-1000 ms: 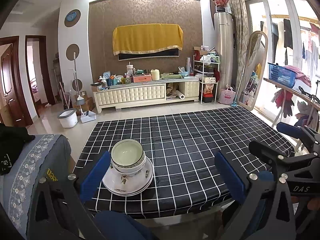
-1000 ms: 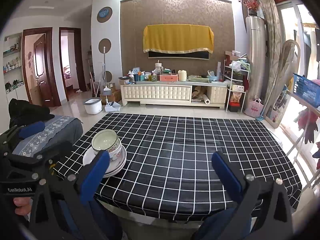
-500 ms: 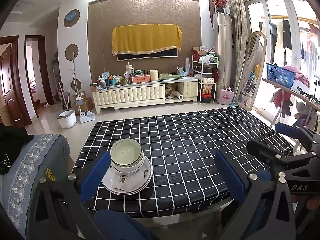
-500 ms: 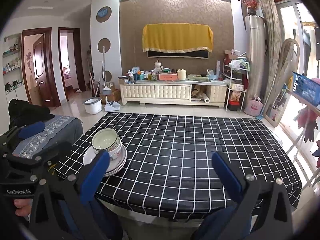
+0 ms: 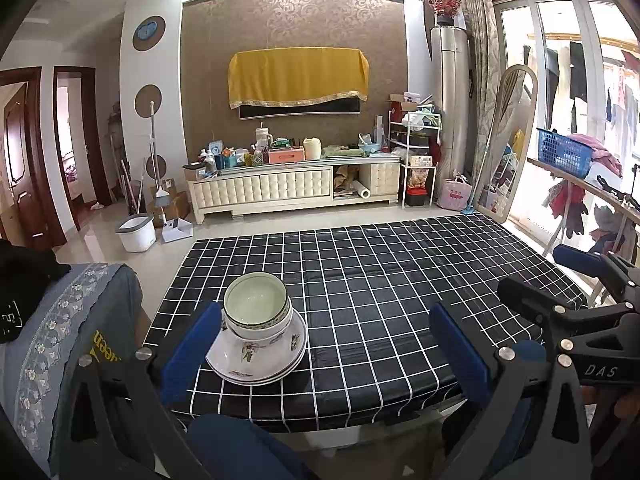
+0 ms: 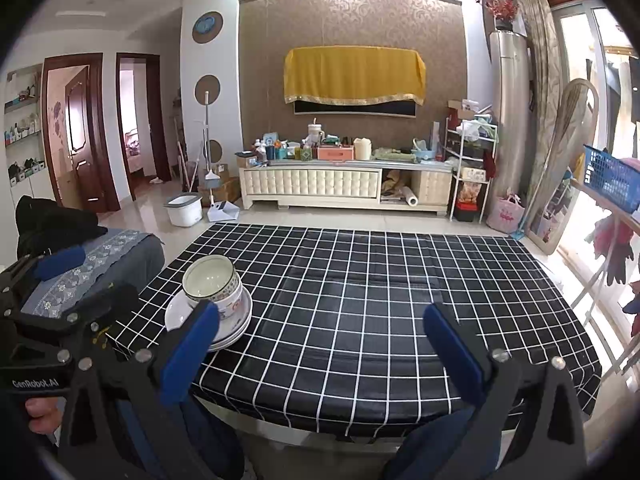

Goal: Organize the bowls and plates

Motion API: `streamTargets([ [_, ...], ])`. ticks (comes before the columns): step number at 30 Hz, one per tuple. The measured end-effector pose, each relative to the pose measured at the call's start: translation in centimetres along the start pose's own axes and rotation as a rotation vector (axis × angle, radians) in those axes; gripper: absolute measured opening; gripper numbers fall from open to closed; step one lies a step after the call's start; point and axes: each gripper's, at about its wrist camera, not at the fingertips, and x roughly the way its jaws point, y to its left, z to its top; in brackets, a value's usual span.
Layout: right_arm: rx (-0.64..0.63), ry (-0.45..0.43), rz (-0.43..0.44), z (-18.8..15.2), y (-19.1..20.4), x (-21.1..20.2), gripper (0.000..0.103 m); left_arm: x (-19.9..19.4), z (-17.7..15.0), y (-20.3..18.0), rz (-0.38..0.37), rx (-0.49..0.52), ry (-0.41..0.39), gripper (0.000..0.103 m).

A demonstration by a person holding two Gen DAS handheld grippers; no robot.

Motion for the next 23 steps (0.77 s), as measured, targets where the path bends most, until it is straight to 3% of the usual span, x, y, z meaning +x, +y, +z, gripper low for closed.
streamTargets([
  [23,0.0,0.002,-0.002,-0.08,-0.1,0.08,0.103,-0.37,-0.34,-0.28,-0.01,0.003,-0.002,0.103],
])
